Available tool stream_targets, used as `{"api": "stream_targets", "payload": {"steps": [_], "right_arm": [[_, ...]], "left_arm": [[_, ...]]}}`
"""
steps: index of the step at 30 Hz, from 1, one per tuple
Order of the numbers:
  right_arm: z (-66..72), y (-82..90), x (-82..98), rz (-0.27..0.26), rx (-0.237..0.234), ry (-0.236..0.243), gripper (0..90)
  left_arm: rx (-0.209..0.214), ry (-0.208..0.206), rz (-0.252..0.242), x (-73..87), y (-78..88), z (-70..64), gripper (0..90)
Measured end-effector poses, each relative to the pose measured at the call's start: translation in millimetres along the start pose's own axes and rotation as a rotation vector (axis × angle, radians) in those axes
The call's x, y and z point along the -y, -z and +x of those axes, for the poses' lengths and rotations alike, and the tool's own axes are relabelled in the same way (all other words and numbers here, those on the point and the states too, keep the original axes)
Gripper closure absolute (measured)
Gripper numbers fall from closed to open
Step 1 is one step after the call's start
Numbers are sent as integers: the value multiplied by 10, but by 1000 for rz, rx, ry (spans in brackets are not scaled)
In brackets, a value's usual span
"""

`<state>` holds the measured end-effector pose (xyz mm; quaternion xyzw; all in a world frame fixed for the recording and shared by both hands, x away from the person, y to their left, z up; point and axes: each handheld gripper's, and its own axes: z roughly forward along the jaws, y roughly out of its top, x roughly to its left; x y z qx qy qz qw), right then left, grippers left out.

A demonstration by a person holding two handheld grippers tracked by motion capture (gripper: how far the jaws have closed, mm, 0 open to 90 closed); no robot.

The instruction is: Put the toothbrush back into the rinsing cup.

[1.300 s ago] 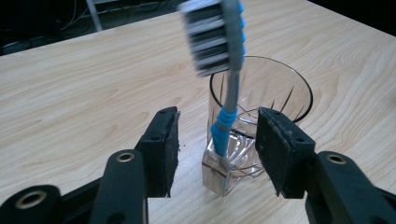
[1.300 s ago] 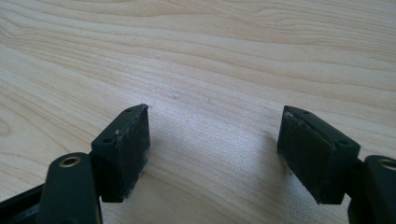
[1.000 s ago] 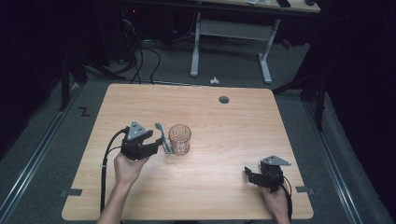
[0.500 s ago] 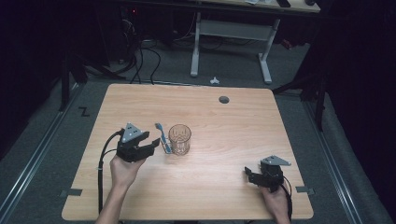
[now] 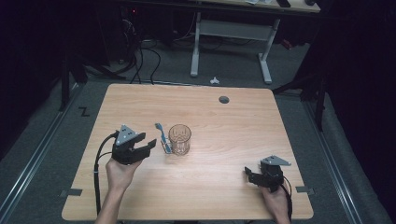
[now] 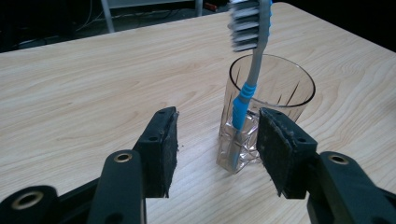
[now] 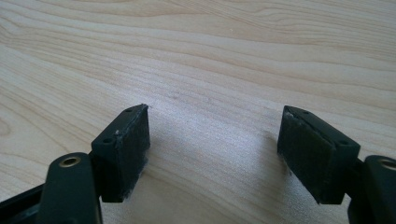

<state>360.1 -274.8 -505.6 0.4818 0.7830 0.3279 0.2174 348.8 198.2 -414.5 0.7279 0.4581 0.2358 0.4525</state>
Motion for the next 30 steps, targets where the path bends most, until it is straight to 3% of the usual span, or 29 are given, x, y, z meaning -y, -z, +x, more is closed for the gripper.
{"api": "stream_targets", "payload": {"steps": [30], "right_arm": [[1, 0, 0, 0, 0, -2, 255]], "left_arm": [[-32, 30, -2, 150, 213, 117, 483]]}}
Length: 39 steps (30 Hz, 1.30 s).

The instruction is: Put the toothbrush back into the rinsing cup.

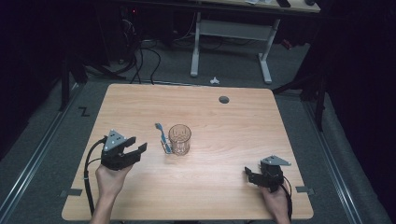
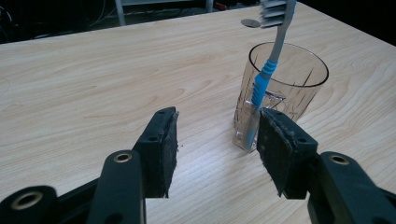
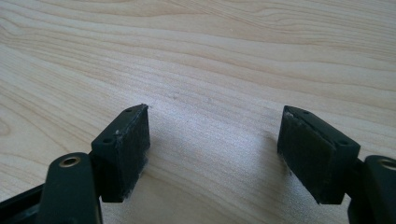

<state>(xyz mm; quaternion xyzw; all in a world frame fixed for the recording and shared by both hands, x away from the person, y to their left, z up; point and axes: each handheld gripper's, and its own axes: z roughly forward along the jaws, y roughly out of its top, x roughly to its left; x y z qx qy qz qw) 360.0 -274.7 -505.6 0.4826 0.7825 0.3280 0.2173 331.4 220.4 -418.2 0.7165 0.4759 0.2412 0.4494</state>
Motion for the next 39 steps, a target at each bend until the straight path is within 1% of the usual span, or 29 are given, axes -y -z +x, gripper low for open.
{"api": "stream_targets", "payload": {"steps": [3, 10, 24, 39], "right_arm": [[-1, 0, 0, 0, 0, 1, 255], [-1, 0, 0, 0, 0, 1, 255], [-1, -1, 0, 0, 0, 1, 254], [0, 0, 0, 0, 0, 0, 254]], "left_arm": [[-1, 4, 0, 17, 6, 7, 481], [-3, 11, 17, 60, -8, 40, 475], [-12, 50, 42, 201, -31, 118, 472], [-15, 86, 77, 366, -118, 161, 468]]}}
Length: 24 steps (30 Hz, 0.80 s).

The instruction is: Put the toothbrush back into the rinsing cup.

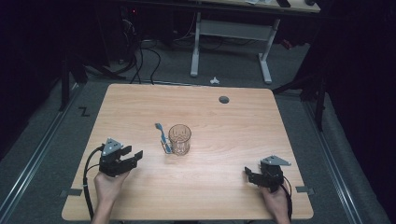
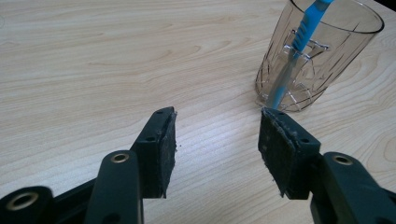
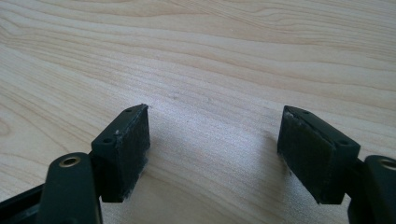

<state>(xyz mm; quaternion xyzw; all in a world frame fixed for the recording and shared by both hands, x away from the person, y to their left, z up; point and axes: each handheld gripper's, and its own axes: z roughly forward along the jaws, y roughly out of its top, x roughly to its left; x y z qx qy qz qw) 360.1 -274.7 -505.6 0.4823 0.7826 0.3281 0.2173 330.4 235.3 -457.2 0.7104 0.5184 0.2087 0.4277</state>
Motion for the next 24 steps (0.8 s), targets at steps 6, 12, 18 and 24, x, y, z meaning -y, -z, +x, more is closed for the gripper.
{"api": "stream_targets", "payload": {"steps": [6, 12, 18, 24], "right_arm": [[0, 0, 0, 0, 0, 0, 255], [0, 0, 0, 0, 0, 0, 255], [0, 0, 0, 0, 0, 1, 255], [0, 0, 0, 0, 0, 1, 255]], "left_arm": [[4, 16, 10, 52, -48, 11, 468], [4, 20, 23, 89, -95, 8, 467], [-4, 13, 51, 138, -172, -9, 467], [-21, -11, 70, 178, -239, -59, 461]]}}
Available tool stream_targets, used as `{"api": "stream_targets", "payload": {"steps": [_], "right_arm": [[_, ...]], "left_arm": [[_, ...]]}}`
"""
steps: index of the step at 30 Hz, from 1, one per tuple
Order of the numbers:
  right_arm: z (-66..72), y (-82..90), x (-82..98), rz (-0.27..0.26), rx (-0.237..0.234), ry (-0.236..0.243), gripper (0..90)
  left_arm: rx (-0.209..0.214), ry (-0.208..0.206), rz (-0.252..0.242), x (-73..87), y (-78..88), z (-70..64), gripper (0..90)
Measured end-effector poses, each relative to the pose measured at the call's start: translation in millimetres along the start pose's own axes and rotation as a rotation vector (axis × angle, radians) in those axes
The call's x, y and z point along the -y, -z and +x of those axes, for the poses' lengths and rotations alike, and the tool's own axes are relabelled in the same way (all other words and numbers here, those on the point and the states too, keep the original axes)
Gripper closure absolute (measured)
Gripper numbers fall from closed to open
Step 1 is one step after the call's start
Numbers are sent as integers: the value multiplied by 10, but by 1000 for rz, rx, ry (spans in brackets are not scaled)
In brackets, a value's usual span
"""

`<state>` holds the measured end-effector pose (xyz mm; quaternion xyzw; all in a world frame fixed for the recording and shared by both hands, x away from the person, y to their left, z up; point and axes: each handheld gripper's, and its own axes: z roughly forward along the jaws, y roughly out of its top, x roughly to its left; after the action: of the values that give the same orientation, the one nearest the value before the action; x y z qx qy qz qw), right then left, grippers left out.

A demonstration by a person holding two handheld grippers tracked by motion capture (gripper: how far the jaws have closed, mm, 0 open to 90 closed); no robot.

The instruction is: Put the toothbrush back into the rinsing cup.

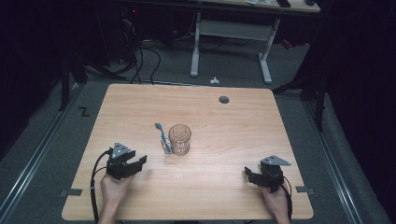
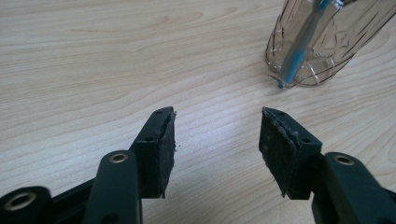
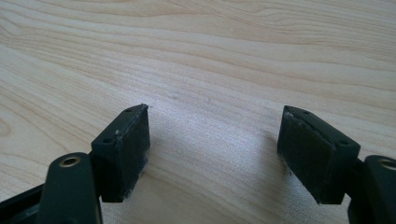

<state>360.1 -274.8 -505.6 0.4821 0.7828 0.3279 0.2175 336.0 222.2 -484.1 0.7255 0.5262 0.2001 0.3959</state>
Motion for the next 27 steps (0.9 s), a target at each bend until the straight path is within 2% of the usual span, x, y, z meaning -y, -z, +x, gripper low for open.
{"api": "stream_targets", "payload": {"steps": [7, 15, 27], "right_arm": [[0, 0, 0, 0, 0, -1, 255], [0, 0, 0, 0, 0, 0, 255], [1, 0, 0, 0, 0, -1, 255]], "left_arm": [[21, 15, 6, 33, -64, -28, 456], [5, 16, 16, 71, -136, -42, 455], [-70, -11, 38, 117, -223, -32, 455]]}}
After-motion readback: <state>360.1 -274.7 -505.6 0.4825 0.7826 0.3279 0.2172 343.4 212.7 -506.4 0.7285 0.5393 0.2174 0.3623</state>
